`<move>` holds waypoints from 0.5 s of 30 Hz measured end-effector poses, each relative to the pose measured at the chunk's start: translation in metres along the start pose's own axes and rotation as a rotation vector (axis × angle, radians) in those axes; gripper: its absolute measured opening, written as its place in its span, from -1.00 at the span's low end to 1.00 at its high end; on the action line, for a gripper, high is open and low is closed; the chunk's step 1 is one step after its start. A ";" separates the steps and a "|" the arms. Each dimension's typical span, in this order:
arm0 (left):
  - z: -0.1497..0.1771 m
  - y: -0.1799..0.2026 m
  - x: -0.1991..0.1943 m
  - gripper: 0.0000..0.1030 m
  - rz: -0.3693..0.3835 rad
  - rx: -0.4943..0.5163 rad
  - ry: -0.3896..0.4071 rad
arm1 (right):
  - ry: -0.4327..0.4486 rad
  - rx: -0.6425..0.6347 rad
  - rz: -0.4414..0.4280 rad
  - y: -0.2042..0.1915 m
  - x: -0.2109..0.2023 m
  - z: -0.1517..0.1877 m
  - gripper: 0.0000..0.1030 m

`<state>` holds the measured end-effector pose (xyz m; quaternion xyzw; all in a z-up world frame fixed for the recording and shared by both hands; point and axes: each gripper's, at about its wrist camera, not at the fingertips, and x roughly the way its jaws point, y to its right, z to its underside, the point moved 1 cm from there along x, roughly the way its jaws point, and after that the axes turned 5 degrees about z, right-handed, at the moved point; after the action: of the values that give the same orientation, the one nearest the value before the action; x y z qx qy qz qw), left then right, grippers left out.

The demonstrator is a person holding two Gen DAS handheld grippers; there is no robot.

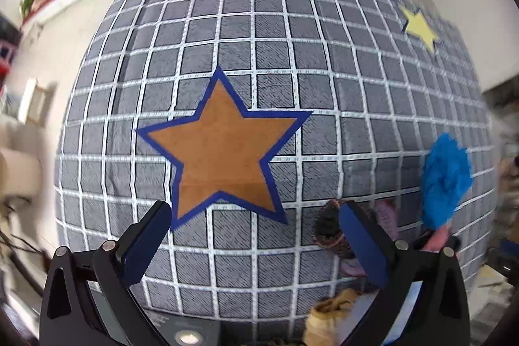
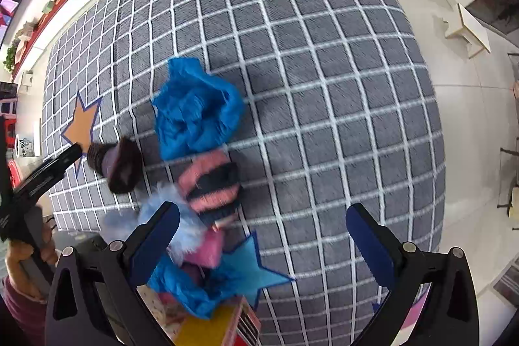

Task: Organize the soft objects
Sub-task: 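Grasp the striped knit hat with the left gripper while the right grasps the blue fabric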

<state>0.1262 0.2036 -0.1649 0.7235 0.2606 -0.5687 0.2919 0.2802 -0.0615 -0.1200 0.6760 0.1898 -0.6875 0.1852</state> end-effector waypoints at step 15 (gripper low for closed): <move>0.021 0.066 0.055 1.00 0.051 0.049 -0.091 | 0.000 -0.099 0.067 -0.059 0.065 -0.060 1.00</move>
<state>0.1704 0.1451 -0.2141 0.7104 0.2146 -0.5995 0.2999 0.3004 0.0205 -0.1851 0.6719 0.2007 -0.6708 0.2414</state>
